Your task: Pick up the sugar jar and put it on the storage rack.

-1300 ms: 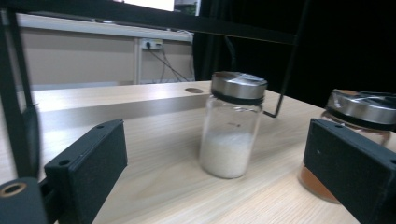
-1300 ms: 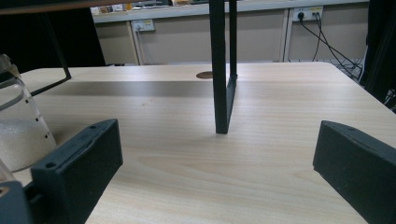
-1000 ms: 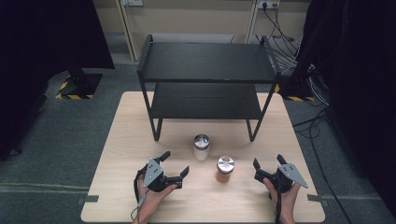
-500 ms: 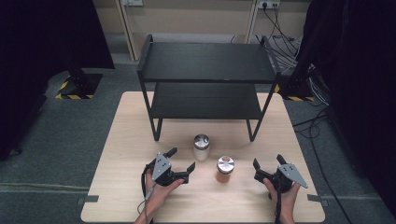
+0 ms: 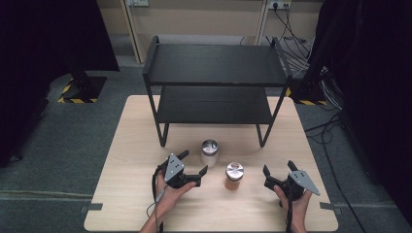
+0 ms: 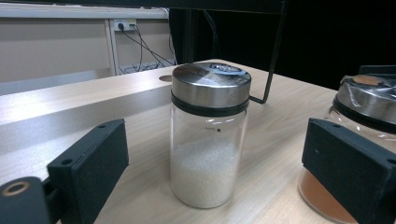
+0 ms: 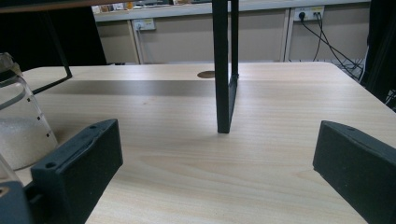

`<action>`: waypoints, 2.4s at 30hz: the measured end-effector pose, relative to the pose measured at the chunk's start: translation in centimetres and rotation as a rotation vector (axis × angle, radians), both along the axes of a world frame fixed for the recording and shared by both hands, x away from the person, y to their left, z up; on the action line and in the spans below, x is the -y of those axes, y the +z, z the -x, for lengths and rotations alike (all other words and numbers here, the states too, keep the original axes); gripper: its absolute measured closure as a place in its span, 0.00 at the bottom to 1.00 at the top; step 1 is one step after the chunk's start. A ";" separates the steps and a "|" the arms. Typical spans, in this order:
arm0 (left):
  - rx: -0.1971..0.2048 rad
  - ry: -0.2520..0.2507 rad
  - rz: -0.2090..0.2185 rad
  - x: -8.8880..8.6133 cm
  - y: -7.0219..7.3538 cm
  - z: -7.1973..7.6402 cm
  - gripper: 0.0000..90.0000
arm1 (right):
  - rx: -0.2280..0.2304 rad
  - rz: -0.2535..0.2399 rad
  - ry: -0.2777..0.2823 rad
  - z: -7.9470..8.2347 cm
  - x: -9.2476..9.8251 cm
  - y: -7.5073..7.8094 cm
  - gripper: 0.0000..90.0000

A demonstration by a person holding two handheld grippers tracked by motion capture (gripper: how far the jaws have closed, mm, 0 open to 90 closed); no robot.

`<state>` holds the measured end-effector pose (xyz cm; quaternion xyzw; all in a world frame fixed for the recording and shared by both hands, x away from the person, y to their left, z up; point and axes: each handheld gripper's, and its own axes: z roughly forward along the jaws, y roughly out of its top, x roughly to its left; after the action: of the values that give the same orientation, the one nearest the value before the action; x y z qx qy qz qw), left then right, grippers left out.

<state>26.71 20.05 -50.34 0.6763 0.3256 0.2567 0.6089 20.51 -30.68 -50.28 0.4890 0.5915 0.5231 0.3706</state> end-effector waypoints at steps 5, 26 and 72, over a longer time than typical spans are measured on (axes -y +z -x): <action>-0.004 -0.006 -0.023 0.7 0.2 -0.5 0.07 | 0.000 -0.001 0.002 0.0 0.0 0.0 0.02; -0.053 -0.010 -0.070 3.1 1.1 -2.7 0.10 | -0.001 0.005 0.011 -0.1 0.0 0.0 0.02; -0.092 0.059 -0.112 5.6 1.0 -3.8 0.34 | -0.002 0.006 0.022 -0.1 0.2 0.1 0.03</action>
<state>30.48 14.48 -49.34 0.7104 0.3582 0.2611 0.5467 20.64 -30.83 -50.22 0.4820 0.5987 0.5248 0.3659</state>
